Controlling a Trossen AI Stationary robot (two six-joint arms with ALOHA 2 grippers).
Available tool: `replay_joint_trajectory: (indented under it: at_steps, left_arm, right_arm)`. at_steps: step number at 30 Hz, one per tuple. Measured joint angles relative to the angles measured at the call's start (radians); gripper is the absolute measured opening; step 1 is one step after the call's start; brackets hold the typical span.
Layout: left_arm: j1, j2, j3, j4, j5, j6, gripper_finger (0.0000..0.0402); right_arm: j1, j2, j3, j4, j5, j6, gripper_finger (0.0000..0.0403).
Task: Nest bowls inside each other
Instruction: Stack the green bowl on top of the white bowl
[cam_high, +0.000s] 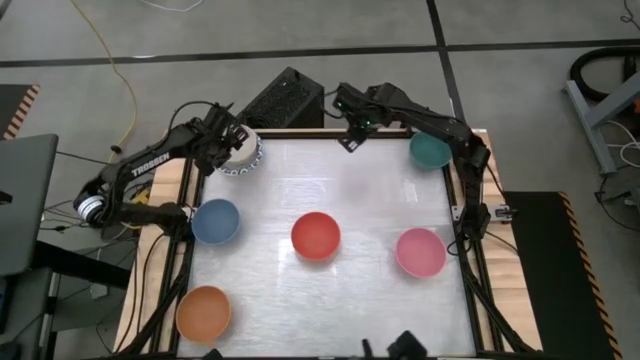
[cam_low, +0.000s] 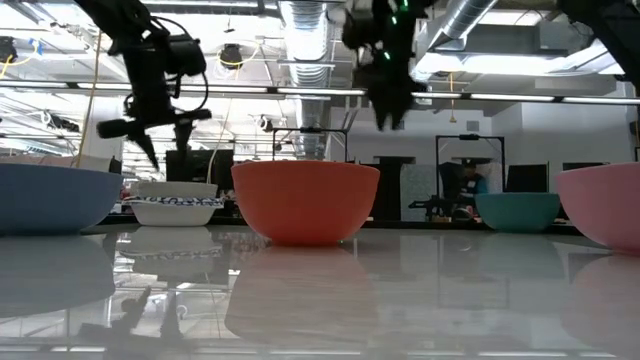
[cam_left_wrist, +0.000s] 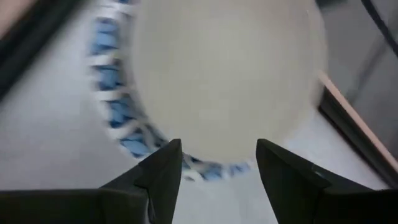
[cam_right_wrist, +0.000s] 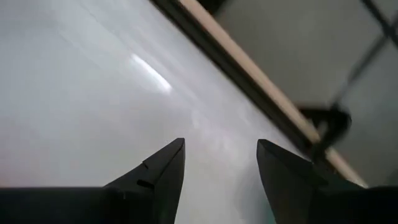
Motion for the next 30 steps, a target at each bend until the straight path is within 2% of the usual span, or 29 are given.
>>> replay_joint_trajectory:
  at_steps: [4,7,9,17,20,23,30]
  left_arm:
    - [-0.001,-0.052,0.0,0.126,0.189,0.221,0.0195]
    - [-0.008,-0.097,0.0,0.184,0.339,0.262,0.0195]
    - [-0.02,-0.128,0.0,0.215,0.386,0.263,0.0195]
    - [-0.078,-0.228,0.0,0.298,0.414,0.285,0.0195]
    - [-0.096,-0.255,0.0,0.313,0.418,0.305,0.0195]
    - [-0.103,-0.274,0.0,0.319,0.419,0.328,0.0195]
    - [-0.105,-0.282,0.0,0.331,0.41,0.349,0.0195]
  right_arm:
    - [-0.036,0.005,-0.145,-0.046,0.046,0.056,0.0219]
    - [-0.06,0.003,-0.264,-0.03,0.021,0.09,0.0219]
    - [-0.075,0.005,-0.326,-0.037,0.009,0.105,0.0219]
    - [-0.09,-0.052,-0.406,-0.032,0.023,0.126,0.0219]
    - [-0.097,-0.131,-0.45,-0.03,0.037,0.139,0.0219]
    - [-0.138,-0.232,-0.533,-0.003,-0.006,0.142,0.0219]
    - [-0.218,-0.444,-0.758,0.163,-0.024,0.147,0.0219]
